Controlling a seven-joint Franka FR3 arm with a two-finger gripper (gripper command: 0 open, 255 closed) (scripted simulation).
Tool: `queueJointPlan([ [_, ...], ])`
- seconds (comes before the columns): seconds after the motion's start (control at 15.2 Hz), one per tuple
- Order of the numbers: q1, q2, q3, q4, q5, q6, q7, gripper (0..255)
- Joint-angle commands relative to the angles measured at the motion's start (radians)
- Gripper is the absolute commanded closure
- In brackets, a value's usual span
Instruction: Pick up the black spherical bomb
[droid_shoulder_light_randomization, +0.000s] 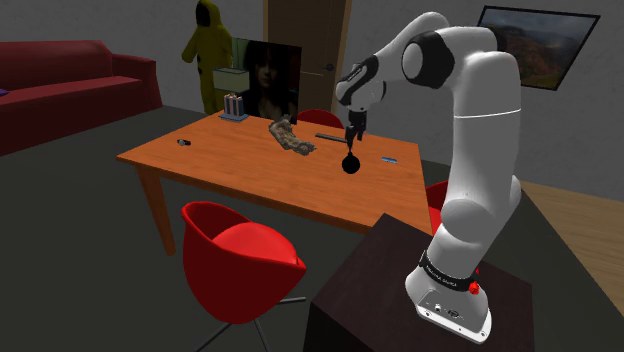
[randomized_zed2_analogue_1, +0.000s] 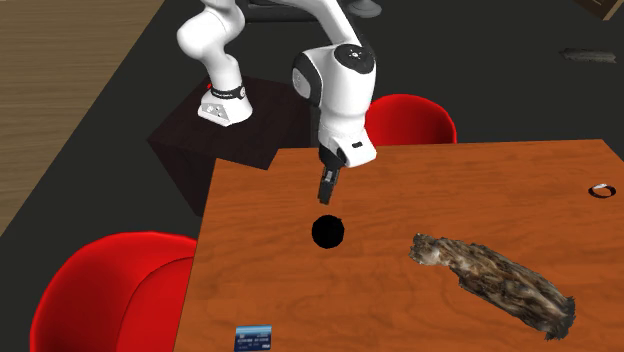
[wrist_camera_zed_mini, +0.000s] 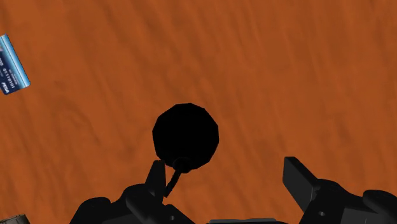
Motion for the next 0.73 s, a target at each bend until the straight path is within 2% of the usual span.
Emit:
queueJointPlan([
  [0.0, -0.034, 0.079, 0.008, 0.069, 0.026, -0.004, -0.033, 0],
  [0.2, -0.079, 0.178, 0.022, 0.169, 0.052, -0.018, -0.063, 0],
  [0.66, -0.091, 0.236, 0.041, 0.151, 0.076, 0.055, -0.069, 0],
])
